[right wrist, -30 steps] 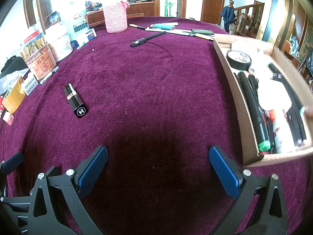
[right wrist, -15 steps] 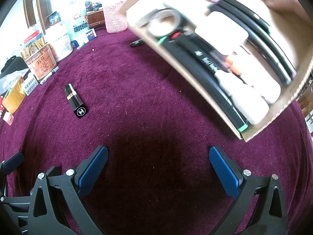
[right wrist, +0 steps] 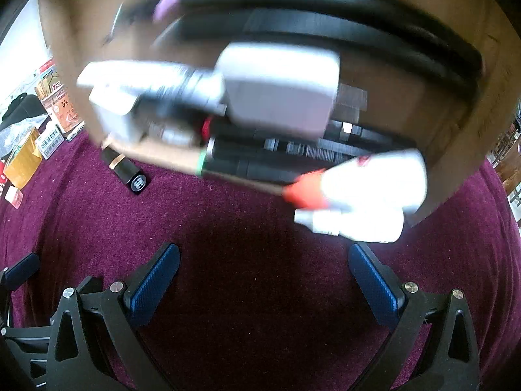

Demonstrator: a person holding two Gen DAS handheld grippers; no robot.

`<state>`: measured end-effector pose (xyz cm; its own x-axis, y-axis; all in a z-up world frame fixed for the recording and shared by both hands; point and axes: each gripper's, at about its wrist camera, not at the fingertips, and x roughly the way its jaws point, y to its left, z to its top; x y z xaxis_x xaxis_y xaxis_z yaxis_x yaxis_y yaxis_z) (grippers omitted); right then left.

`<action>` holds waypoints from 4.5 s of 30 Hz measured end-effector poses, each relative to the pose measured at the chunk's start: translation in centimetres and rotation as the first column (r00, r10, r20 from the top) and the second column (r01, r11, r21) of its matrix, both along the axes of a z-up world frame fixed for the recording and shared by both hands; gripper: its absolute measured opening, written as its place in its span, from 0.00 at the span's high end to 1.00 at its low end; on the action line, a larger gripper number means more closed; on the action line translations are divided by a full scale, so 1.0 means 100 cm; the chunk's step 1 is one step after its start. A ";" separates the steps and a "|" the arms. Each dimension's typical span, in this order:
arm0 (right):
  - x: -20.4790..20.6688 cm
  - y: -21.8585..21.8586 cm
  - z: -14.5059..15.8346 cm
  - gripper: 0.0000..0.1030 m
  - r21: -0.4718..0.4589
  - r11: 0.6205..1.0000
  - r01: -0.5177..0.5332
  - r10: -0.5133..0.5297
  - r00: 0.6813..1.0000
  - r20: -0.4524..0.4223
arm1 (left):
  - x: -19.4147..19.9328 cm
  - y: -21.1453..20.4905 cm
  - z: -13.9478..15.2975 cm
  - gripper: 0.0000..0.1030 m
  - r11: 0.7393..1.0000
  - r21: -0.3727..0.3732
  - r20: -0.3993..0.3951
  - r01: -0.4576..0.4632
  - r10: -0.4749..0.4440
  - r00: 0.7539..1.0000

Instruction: Organize rigid objects

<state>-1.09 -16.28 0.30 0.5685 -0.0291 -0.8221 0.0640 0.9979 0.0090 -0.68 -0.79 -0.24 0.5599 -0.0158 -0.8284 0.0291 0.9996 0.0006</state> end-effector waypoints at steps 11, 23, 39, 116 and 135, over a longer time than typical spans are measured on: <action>0.000 0.004 -0.001 0.02 -0.001 1.000 0.002 -0.002 1.000 -0.001 | 0.000 0.000 0.001 0.00 1.000 0.001 0.000 0.000 0.000 1.000; -0.004 0.003 0.000 0.02 -0.001 1.000 0.003 -0.003 1.000 0.000 | 0.000 0.000 0.001 0.00 1.000 0.002 0.000 -0.001 0.001 1.000; 0.004 -0.002 0.003 0.02 0.000 1.000 0.003 -0.003 1.000 0.000 | 0.000 0.000 0.001 0.00 1.000 0.002 0.001 -0.001 0.001 1.000; -0.044 -0.077 0.060 0.06 0.289 0.786 -0.547 0.465 0.831 0.307 | 0.001 0.017 0.019 0.33 0.972 -0.126 -0.064 0.200 -0.209 0.976; -0.040 -0.086 0.062 0.13 0.343 0.774 -0.532 0.437 0.841 0.319 | -0.013 -0.012 0.018 0.74 0.948 -0.285 -0.125 0.143 -0.185 0.975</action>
<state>-5.07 -24.92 6.49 0.5735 0.6027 -0.5548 -0.4781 0.7962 0.3708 -1.97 -2.00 1.58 0.4018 -0.3336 -0.8528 0.1716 0.9422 -0.2878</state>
